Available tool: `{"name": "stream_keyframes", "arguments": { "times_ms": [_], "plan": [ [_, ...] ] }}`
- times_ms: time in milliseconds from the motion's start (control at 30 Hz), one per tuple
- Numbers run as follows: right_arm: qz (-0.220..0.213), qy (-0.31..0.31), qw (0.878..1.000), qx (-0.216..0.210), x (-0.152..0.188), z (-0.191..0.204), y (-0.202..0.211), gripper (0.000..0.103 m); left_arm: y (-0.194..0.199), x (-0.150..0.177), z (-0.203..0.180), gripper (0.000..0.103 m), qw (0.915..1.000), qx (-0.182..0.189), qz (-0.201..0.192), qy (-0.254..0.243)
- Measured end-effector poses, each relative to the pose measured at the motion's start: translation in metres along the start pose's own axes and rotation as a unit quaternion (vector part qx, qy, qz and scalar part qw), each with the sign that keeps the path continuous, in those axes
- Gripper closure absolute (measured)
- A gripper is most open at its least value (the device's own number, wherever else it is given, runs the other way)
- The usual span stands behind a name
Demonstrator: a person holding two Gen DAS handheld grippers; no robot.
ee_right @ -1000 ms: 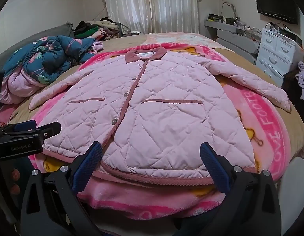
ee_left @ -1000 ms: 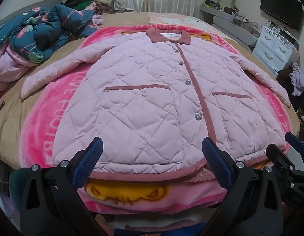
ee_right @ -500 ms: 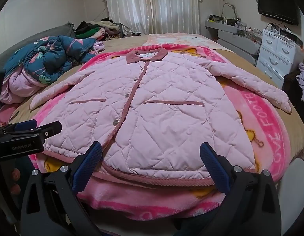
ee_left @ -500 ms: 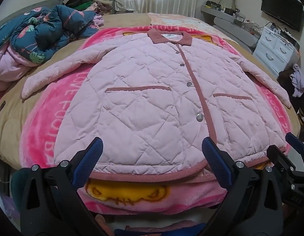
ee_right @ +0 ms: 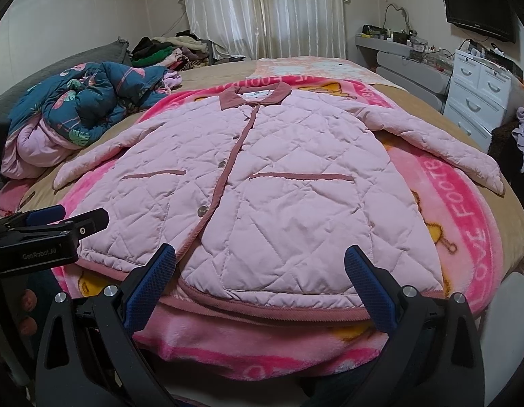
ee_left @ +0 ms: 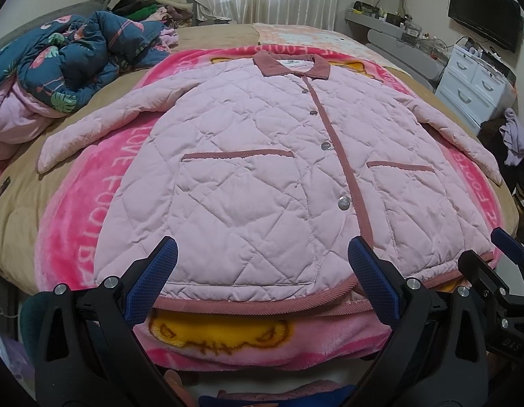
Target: Fold large clothes
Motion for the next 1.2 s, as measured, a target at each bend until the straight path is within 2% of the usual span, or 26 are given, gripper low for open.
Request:
{"name": "stream_keyframes", "arguments": {
  "times_ms": [967, 1200],
  "plan": [
    [0.001, -0.002, 1.000, -0.004, 0.000, -0.001, 0.000, 0.004, 0.001, -0.001, 0.002, 0.009, 1.0000, -0.003, -0.001, 0.000],
    [0.002, 0.006, 1.000, 0.001, -0.008, 0.014, -0.004, 0.004, -0.003, -0.015, 0.003, 0.009, 1.0000, -0.004, -0.004, 0.001]
  ]
}}
Point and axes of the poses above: each gripper's, at about its wrist camera, not at the fingertips, and y roughly against the way its jaws point, z to its left, x to its underside, the point moved 8 cm from there along -y, roughly the way its jaws point, and after that the axes turned 6 degrees about -y, right-handed, at the moved point
